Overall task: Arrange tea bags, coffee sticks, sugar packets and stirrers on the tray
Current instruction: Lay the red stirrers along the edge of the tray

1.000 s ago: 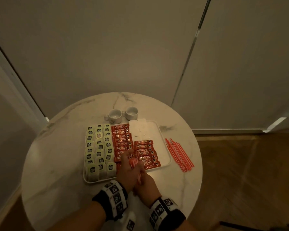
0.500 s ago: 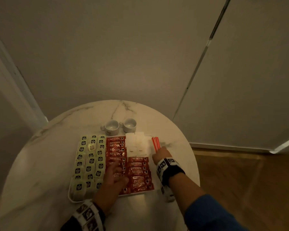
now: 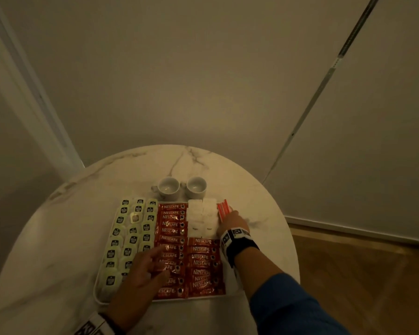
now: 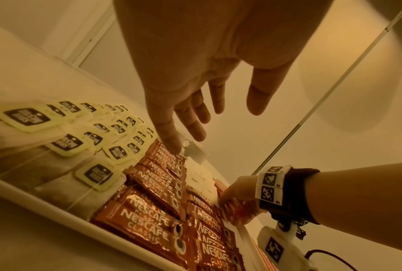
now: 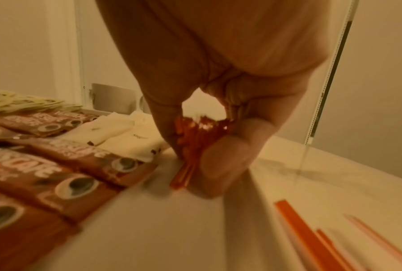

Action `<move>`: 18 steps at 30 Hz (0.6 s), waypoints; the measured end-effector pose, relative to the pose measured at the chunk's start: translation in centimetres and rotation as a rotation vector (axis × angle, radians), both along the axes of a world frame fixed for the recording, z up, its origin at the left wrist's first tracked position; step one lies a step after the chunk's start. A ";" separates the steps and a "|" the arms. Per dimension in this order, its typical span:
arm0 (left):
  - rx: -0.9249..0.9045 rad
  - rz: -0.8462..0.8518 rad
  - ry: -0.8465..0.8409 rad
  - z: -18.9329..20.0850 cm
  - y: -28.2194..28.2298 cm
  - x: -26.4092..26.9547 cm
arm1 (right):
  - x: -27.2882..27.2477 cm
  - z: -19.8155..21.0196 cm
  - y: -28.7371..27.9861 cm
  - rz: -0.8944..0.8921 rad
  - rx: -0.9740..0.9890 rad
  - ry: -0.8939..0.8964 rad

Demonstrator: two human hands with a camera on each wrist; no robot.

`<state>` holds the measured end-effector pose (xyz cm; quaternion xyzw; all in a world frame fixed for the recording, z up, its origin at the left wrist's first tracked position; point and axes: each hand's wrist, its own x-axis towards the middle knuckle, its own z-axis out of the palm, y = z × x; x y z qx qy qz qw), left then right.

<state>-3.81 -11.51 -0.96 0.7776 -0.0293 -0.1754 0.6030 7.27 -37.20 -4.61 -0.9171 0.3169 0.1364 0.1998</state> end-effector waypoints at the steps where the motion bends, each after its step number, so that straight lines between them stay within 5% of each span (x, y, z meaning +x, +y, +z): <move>1: 0.011 -0.008 -0.006 0.1 0.0 0.1 | 0.0 0.3 0.0 0.008 -0.019 0.022; 18: 0.049 -0.054 -0.086 1.1 -0.2 -0.2 | -2.7 1.7 -0.5 0.414 -0.267 0.162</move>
